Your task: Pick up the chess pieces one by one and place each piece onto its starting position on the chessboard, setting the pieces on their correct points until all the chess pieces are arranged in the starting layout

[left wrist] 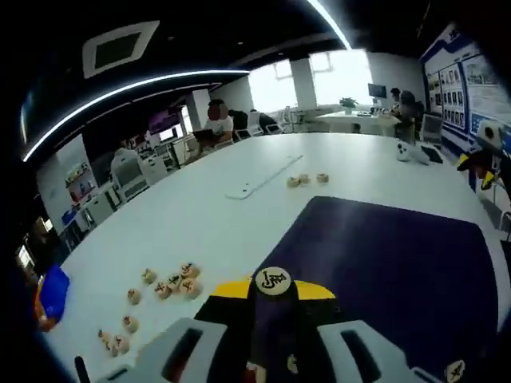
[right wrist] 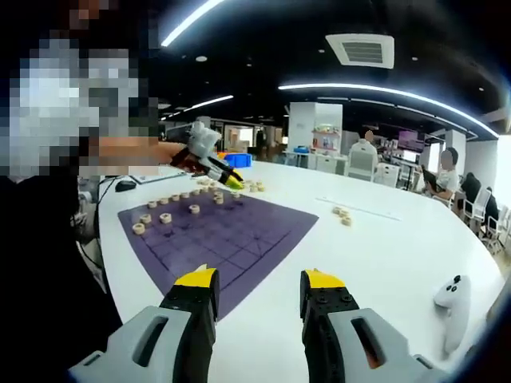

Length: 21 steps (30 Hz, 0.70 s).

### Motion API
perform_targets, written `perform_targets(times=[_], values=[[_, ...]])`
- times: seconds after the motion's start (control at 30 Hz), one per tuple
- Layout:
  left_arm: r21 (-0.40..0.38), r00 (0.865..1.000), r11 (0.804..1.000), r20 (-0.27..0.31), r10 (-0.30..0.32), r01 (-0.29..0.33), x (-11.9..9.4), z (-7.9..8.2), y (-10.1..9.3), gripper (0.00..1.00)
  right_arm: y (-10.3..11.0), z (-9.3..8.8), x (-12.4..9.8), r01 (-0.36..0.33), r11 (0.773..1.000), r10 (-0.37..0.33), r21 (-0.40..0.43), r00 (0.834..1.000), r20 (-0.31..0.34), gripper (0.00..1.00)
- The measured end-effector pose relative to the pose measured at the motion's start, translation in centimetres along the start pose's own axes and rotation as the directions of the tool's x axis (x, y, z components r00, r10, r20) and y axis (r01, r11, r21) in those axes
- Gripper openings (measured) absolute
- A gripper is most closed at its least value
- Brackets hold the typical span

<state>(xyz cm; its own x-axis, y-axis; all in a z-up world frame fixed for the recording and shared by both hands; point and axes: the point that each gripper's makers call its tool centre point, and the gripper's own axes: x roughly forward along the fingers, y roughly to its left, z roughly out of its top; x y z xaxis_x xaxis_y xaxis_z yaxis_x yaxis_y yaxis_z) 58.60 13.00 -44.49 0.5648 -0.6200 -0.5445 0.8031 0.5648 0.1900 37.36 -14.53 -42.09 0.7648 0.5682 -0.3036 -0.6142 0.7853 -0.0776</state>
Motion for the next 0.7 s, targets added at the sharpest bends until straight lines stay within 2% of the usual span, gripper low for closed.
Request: perform_targets(times=[0.07,0.17,0.23,0.3,0.4,0.7], values=[[-0.004,1.0,1.0,0.018,-0.013,0.013,-2.4,-0.5,-1.2,0.2,0.2,0.1,0.3,-0.011,1.0,0.011,-0.003,1.0,-0.001,0.41],[0.009,0.998,0.999,0.048,-0.031,0.031,-7.1,-1.8,-4.0,0.2,0.9,0.5,1.0,-0.039,0.999,0.039,-0.017,0.999,0.0,0.41],[0.014,0.998,0.999,0.051,-0.042,0.041,-8.8,-2.7,-5.4,0.2,1.4,1.0,1.5,-0.062,0.998,0.062,-0.03,0.998,0.002,0.41],[-0.013,0.997,0.999,0.054,-0.046,0.047,-10.6,-3.7,-6.8,0.2,1.9,1.3,2.0,-0.088,0.995,0.088,-0.042,0.996,-0.002,0.42],[-0.075,0.997,0.996,0.067,-0.038,0.043,-12.6,-5.2,-8.4,0.2,2.9,1.9,2.9,-0.132,0.989,0.132,-0.072,0.991,-0.011,0.42],[-0.125,0.998,0.992,0.055,0.011,-0.004,-16.5,-8.9,-12.3,0.2,5.4,3.2,4.5,-0.232,0.962,0.23,-0.142,0.973,-0.03,0.42]])
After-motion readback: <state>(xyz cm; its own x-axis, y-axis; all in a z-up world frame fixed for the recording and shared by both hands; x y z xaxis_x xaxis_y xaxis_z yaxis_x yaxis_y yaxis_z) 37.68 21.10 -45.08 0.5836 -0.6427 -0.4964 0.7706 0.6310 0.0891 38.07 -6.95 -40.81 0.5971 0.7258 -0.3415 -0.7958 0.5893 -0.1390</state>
